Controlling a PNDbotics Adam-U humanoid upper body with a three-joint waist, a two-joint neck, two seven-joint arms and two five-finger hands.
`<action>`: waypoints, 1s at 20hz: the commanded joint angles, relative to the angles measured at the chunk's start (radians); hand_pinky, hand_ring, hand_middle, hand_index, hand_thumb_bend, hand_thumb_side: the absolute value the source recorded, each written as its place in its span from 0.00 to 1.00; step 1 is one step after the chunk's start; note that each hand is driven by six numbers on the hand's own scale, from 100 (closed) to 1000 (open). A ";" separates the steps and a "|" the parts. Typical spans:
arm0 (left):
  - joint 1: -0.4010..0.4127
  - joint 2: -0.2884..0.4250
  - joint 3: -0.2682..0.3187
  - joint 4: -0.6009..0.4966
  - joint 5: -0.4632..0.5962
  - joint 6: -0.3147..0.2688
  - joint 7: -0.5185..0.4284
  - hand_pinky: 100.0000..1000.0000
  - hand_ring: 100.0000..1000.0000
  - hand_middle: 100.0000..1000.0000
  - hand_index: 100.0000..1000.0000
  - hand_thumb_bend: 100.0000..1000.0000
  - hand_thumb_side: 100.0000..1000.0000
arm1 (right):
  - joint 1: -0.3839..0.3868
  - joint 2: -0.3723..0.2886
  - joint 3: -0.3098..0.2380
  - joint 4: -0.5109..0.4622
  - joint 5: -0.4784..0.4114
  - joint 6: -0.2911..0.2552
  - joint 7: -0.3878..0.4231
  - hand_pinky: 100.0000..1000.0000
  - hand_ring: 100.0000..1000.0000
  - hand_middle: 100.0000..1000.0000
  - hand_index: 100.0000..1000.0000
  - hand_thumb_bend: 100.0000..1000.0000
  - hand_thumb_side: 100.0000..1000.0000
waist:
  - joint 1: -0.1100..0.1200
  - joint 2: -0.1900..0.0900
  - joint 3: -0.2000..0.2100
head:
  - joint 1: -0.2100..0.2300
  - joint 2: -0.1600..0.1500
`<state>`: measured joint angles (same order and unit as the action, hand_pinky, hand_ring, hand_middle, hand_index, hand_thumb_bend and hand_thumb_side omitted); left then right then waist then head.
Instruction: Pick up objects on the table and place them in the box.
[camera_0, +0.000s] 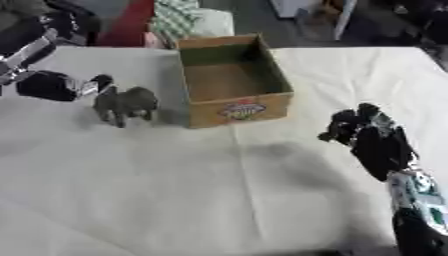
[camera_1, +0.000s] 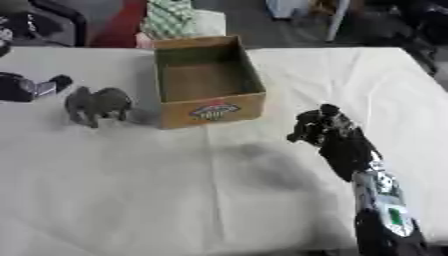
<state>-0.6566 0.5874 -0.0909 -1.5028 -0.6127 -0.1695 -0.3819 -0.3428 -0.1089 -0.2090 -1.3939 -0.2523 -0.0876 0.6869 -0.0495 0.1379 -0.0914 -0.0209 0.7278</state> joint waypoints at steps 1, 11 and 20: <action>-0.035 0.007 0.000 0.024 -0.014 -0.003 -0.004 0.80 0.82 0.83 0.88 0.36 0.42 | -0.013 -0.007 0.000 -0.015 0.004 0.000 0.003 0.66 0.49 0.49 0.64 0.00 0.85 | 0.004 -0.013 -0.002 | -0.003 -0.009; -0.085 -0.020 -0.023 0.152 -0.078 -0.030 -0.015 0.79 0.81 0.81 0.86 0.37 0.45 | -0.011 -0.007 0.002 -0.011 0.005 0.000 0.004 0.66 0.49 0.49 0.64 0.00 0.85 | 0.005 -0.013 -0.007 | -0.004 -0.009; -0.183 -0.080 -0.062 0.364 -0.177 -0.094 -0.025 0.78 0.80 0.79 0.85 0.40 0.47 | -0.013 -0.003 0.007 -0.006 0.006 -0.002 0.010 0.66 0.49 0.49 0.64 0.00 0.86 | -0.002 -0.012 -0.013 | 0.007 -0.007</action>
<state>-0.8149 0.5004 -0.1524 -1.1542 -0.7714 -0.2531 -0.4111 -0.3427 -0.1015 -0.2027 -1.3907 -0.2487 -0.0881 0.6950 -0.0522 0.1382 -0.1043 -0.0171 0.7276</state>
